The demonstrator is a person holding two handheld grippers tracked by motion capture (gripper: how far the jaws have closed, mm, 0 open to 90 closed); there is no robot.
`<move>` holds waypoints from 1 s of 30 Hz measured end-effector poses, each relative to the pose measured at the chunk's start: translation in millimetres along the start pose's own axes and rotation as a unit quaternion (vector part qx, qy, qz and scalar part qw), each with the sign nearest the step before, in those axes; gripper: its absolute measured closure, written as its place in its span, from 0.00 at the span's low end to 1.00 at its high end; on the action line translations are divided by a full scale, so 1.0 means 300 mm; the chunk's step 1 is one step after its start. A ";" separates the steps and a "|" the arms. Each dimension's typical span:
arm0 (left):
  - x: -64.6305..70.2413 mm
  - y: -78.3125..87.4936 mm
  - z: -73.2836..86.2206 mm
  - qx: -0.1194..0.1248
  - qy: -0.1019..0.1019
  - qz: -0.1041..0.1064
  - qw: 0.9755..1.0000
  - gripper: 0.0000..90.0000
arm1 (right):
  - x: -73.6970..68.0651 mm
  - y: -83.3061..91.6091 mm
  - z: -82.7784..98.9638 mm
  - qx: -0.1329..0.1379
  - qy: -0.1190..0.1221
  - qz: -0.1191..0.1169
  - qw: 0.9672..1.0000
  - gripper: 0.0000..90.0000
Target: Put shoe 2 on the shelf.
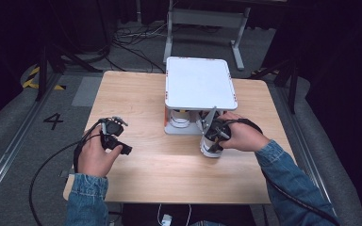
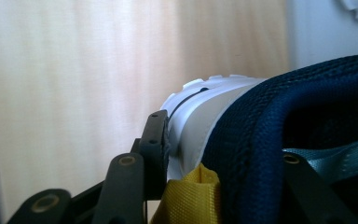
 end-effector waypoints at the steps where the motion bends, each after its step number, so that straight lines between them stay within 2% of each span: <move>1: -0.004 0.003 0.005 0.001 0.001 -0.001 1.000 0.27 | 0.015 -0.009 -0.004 -0.007 0.008 0.004 1.000 0.68; 5: -0.012 0.013 0.017 0.002 0.007 -0.004 1.000 0.27 | 0.053 -0.041 -0.014 -0.023 0.028 0.022 0.999 0.66; 7: -0.012 0.012 0.019 0.002 0.009 -0.003 1.000 0.27 | 0.057 -0.038 -0.012 -0.018 0.036 0.026 0.999 0.63; 10: -0.009 0.006 0.013 0.000 0.004 -0.003 1.000 0.27 | 0.061 -0.012 -0.013 0.009 0.046 0.062 0.997 0.52; 13: 0.001 0.002 0.000 0.000 -0.003 0.001 1.000 0.27 | 0.046 0.033 -0.015 0.041 0.026 0.081 0.995 0.49; 15: 0.006 -0.001 -0.009 0.001 -0.006 0.003 1.000 0.27 | 0.029 0.069 -0.014 0.059 0.024 0.091 0.994 0.48; 16: 0.010 -0.003 -0.016 0.002 -0.007 0.003 1.000 0.27 | 0.020 0.083 -0.012 0.068 0.022 0.097 0.993 0.47; 17: 0.011 -0.005 -0.019 0.001 -0.009 0.004 1.000 0.27 | 0.006 0.116 -0.007 0.087 0.022 0.112 0.990 0.46; 19: 0.015 -0.012 -0.030 -0.001 -0.013 0.005 1.000 0.27 | -0.019 0.152 0.008 0.112 0.003 0.123 0.986 0.41; 21: 0.023 -0.021 -0.045 -0.002 -0.015 0.008 1.000 0.27 | -0.050 0.194 0.031 0.139 -0.048 0.126 0.981 0.43; 22: 0.025 -0.024 -0.052 -0.002 -0.020 0.008 1.000 0.27 | -0.063 0.210 0.045 0.143 -0.060 0.134 0.979 0.42; 23: 0.029 -0.026 -0.058 -0.004 -0.022 0.009 1.000 0.27 | -0.073 0.218 0.057 0.140 -0.075 0.138 0.978 0.43; 24: 0.029 -0.026 -0.058 -0.004 -0.022 0.009 1.000 0.27 | -0.073 0.218 0.057 0.140 -0.075 0.138 0.978 0.43; 28: 0.048 -0.041 -0.089 -0.003 -0.033 0.016 0.999 0.27 | -0.108 0.207 0.105 0.115 -0.128 0.138 0.975 0.44; 30: 0.057 -0.045 -0.101 0.000 -0.036 0.015 0.999 0.29 | -0.110 0.171 0.128 0.119 -0.174 0.147 0.966 0.41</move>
Point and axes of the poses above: each handheld gripper's, and its own axes: y roughly backward along the jaws, z roughly out of its underside, x roughly to its right, the point moved 4 cm from there along -y, roughly forward along the jaws, and after that the axes turned 6 degrees about x, right-handed, at the moved point
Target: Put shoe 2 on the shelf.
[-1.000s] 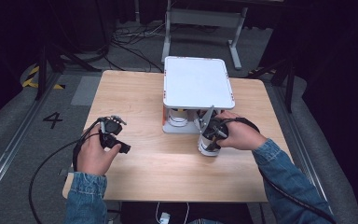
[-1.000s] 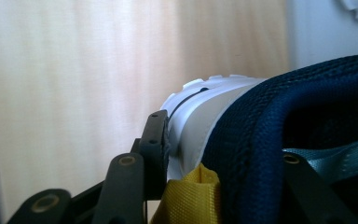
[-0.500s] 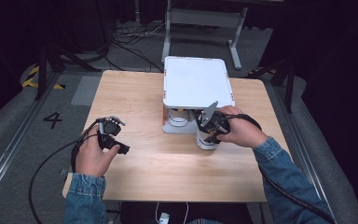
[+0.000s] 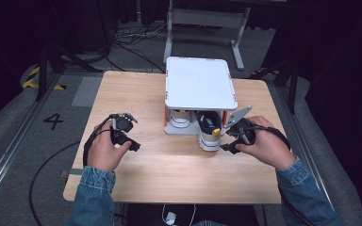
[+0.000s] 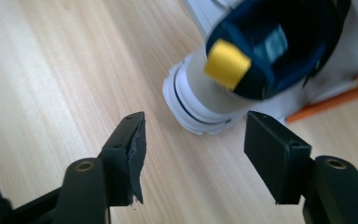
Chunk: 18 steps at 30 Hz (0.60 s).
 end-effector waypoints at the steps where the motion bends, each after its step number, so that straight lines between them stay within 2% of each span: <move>1: 0.003 -0.004 -0.006 0.001 -0.005 0.003 1.000 0.29 | 0.000 -0.019 0.012 0.002 -0.021 0.002 1.000 0.40; 3: 0.007 -0.008 -0.010 -0.001 -0.006 0.005 1.000 0.29 | 0.005 -0.057 0.028 0.001 -0.055 0.008 0.998 0.41; 5: 0.007 -0.009 -0.011 -0.001 -0.006 0.005 1.000 0.29 | 0.011 -0.094 0.033 0.003 -0.075 0.019 0.997 0.44; 10: 0.001 -0.003 0.001 0.002 -0.004 0.002 1.000 0.29 | 0.028 -0.150 0.022 0.017 -0.122 0.026 0.992 0.50; 11: 0.001 -0.003 0.001 0.002 -0.004 0.002 1.000 0.29 | 0.028 -0.150 0.022 0.017 -0.122 0.026 0.992 0.50; 12: 0.000 -0.002 0.005 0.003 -0.003 0.001 1.000 0.29 | 0.047 -0.157 0.021 0.024 -0.127 0.052 0.990 0.55; 13: -0.001 0.000 0.012 0.000 -0.002 -0.001 1.000 0.29 | 0.054 -0.157 0.019 0.026 -0.128 0.052 0.990 0.56; 15: -0.005 0.004 0.022 0.001 0.000 -0.003 1.000 0.29 | 0.065 -0.164 0.007 0.054 -0.140 0.056 0.987 0.69; 18: -0.008 0.013 0.035 0.001 0.005 -0.007 1.000 0.29 | 0.087 -0.184 -0.011 0.083 -0.150 0.080 0.982 0.75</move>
Point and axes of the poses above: each handheld gripper's, and its own axes: y roughly backward along the jaws, z roughly out of its underside, x roughly to its right, the point moved 4 cm from there along -y, roughly forward along the jaws, and after that the axes turned 6 degrees about x, right-handed, at the moved point
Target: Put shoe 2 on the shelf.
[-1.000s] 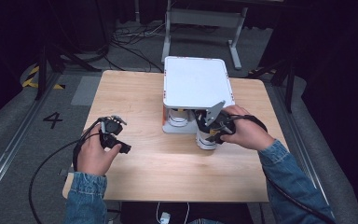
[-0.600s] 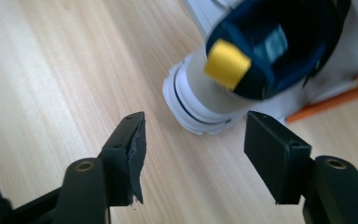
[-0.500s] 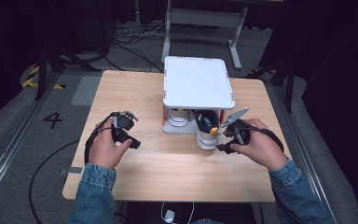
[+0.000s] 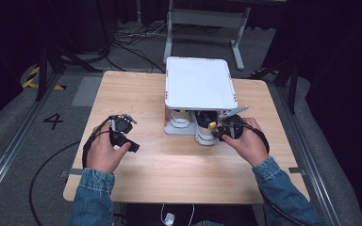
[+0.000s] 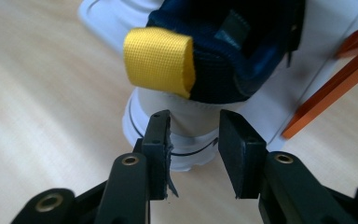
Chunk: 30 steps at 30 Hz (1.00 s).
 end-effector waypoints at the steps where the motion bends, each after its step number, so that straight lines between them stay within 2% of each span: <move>1: -0.001 0.003 0.004 0.001 0.001 0.000 1.000 0.29 | 0.002 -0.009 -0.003 0.008 -0.004 0.004 1.000 0.75; 5: -0.007 0.006 0.014 0.000 0.003 -0.001 1.000 0.29 | 0.017 -0.063 -0.008 0.043 -0.016 0.027 0.999 0.78; 8: -0.007 0.002 0.017 -0.003 0.006 0.000 1.000 0.29 | 0.022 -0.114 0.005 0.063 -0.010 0.047 0.997 0.80; 9: -0.006 0.000 0.018 -0.002 0.005 0.000 1.000 0.29 | 0.024 -0.123 0.005 0.079 -0.003 0.054 0.995 0.81; 10: -0.006 0.000 0.018 -0.002 0.005 0.000 1.000 0.29 | 0.024 -0.123 0.005 0.079 -0.003 0.054 0.995 0.81; 11: -0.007 0.000 0.017 -0.002 0.003 0.000 1.000 0.29 | 0.027 -0.130 0.005 0.091 0.005 0.070 0.993 0.81; 14: -0.007 0.000 0.016 -0.003 0.003 0.002 1.000 0.29 | 0.034 -0.144 0.005 0.112 0.021 0.091 0.989 0.79; 17: -0.008 -0.004 0.012 -0.005 0.003 0.002 1.000 0.29 | 0.038 -0.149 0.006 0.122 0.028 0.099 0.987 0.75; 19: -0.005 -0.006 0.008 -0.005 0.000 0.003 1.000 0.29 | 0.039 -0.147 0.006 0.122 0.030 0.097 0.987 0.68; 22: -0.001 -0.008 -0.001 -0.004 -0.003 0.004 1.000 0.29 | 0.042 -0.124 0.009 0.114 0.032 0.081 0.990 0.61; 24: 0.000 -0.011 -0.003 -0.005 -0.003 0.006 1.000 0.29 | 0.040 -0.092 0.005 0.114 0.030 0.065 0.991 0.58; 27: 0.004 -0.016 -0.006 -0.005 -0.003 0.006 1.000 0.29 | 0.053 -0.009 -0.007 0.123 0.009 0.038 0.992 0.51; 28: 0.006 -0.017 -0.007 -0.004 -0.005 0.008 1.000 0.29 | 0.062 0.018 -0.009 0.125 0.004 0.033 0.992 0.49; 29: 0.006 -0.017 -0.007 -0.004 -0.005 0.008 1.000 0.29 | 0.062 0.018 -0.009 0.125 0.004 0.033 0.992 0.49; 30: 0.007 -0.018 -0.009 -0.003 -0.004 0.010 1.000 0.29 | 0.077 0.049 -0.011 0.125 0.006 0.029 0.992 0.45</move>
Point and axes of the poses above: each handheld gripper's, and its own axes: y roughly backward along the jaws, z roughly out of its underside, x roughly to its right, the point moved 4 cm from there along -y, roughly forward along the jaws, and after that the axes turned 6 degrees about x, right-handed, at the moved point
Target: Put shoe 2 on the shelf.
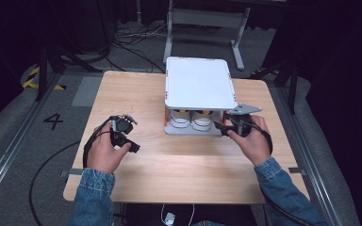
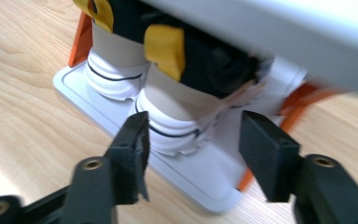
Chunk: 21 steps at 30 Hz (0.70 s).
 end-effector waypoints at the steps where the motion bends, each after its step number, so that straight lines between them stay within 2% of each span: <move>1: 0.000 0.000 -0.002 0.001 -0.001 0.000 1.000 0.29 | 0.021 0.034 -0.005 -0.001 0.000 -0.003 1.000 0.44; 4: -0.002 -0.001 -0.003 0.000 -0.003 0.003 1.000 0.29 | 0.070 0.096 0.002 -0.012 0.009 -0.015 1.000 0.41; 7: -0.018 0.002 0.006 0.003 -0.003 -0.006 1.000 0.29 | 0.131 0.162 0.030 -0.032 0.013 -0.008 0.999 0.41; 10: -0.042 0.016 0.023 0.012 0.001 -0.014 1.000 0.28 | 0.191 0.237 0.064 -0.042 -0.007 -0.002 0.999 0.39; 13: -0.051 0.022 0.033 0.020 0.002 -0.015 1.000 0.27 | 0.236 0.302 0.092 -0.042 0.002 -0.006 0.999 0.36; 14: -0.054 0.023 0.038 0.021 0.003 -0.016 1.000 0.27 | 0.244 0.314 0.100 -0.041 0.000 -0.010 0.999 0.35; 16: -0.060 0.020 0.045 0.023 0.003 -0.017 1.000 0.27 | 0.267 0.342 0.125 -0.036 -0.021 -0.015 0.999 0.35; 17: -0.060 0.020 0.045 0.023 0.003 -0.017 1.000 0.26 | 0.267 0.342 0.125 -0.036 -0.021 -0.015 0.999 0.35; 21: -0.077 0.016 0.064 0.037 0.007 -0.016 0.999 0.25 | 0.301 0.372 0.195 -0.032 -0.021 -0.015 0.999 0.33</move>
Point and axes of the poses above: each handheld gripper's, and its own axes: y roughly backward along the jaws, z roughly out of its underside, x roughly to its right, the point moved 4 cm from there along -y, roughly forward along the jaws, and after that the axes turned 6 degrees about x, right-handed, at the moved point
